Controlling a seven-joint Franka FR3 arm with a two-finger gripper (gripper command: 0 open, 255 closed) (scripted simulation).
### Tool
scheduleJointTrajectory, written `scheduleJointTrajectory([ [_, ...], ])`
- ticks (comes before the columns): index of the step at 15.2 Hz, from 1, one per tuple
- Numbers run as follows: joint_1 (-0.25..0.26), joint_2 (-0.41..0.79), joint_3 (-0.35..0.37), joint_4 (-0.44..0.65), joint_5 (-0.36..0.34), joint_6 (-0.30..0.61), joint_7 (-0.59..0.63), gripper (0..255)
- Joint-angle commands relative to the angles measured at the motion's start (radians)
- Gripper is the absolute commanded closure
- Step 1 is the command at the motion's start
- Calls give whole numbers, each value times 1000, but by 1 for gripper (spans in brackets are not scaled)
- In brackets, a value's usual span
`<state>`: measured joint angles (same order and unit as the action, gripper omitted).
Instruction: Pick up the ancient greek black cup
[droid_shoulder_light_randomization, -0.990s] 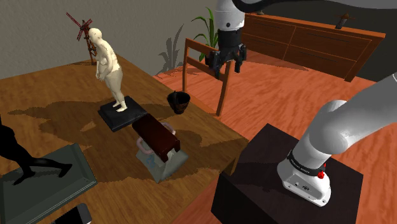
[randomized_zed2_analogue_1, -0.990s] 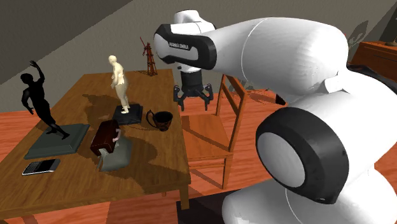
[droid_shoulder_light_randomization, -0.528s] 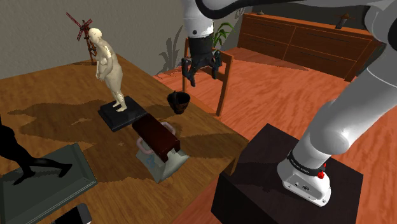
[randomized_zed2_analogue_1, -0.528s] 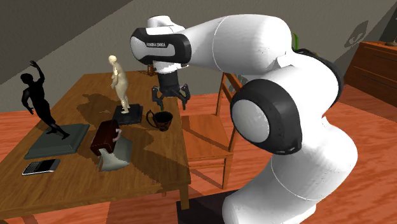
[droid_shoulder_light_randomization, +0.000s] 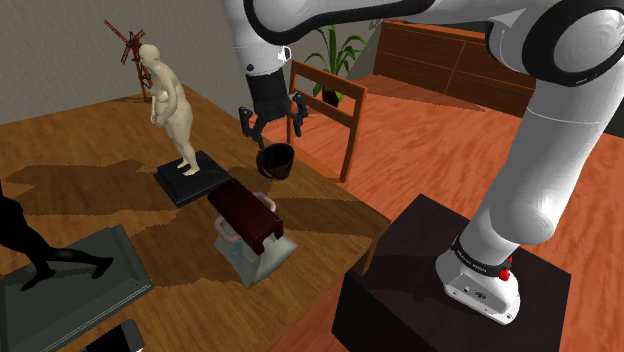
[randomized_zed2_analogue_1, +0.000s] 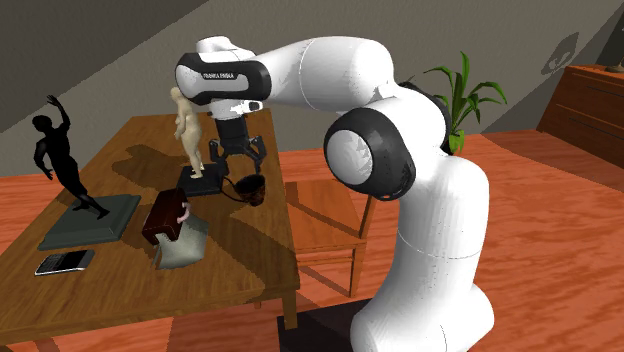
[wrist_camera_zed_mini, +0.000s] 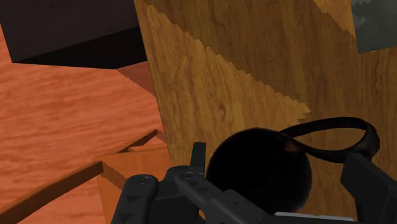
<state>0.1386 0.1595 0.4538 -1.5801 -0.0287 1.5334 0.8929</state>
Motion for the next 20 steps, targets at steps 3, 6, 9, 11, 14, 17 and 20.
scheduleJointTrajectory([
  [3, 10, 34, 3, -9, -12, 37, 18, 0],
  [6, 9, 34, 2, -49, -12, 77, 17, 0],
  [9, 8, 35, 1, -69, -13, 98, 17, 0],
  [11, 8, 36, 1, -67, -13, 97, 17, 255],
  [14, 8, 35, 1, -68, -13, 96, 16, 255],
  [17, 8, 35, 1, -68, -13, 97, 16, 255],
  [20, 9, 35, 2, -57, -12, 85, 17, 255],
])
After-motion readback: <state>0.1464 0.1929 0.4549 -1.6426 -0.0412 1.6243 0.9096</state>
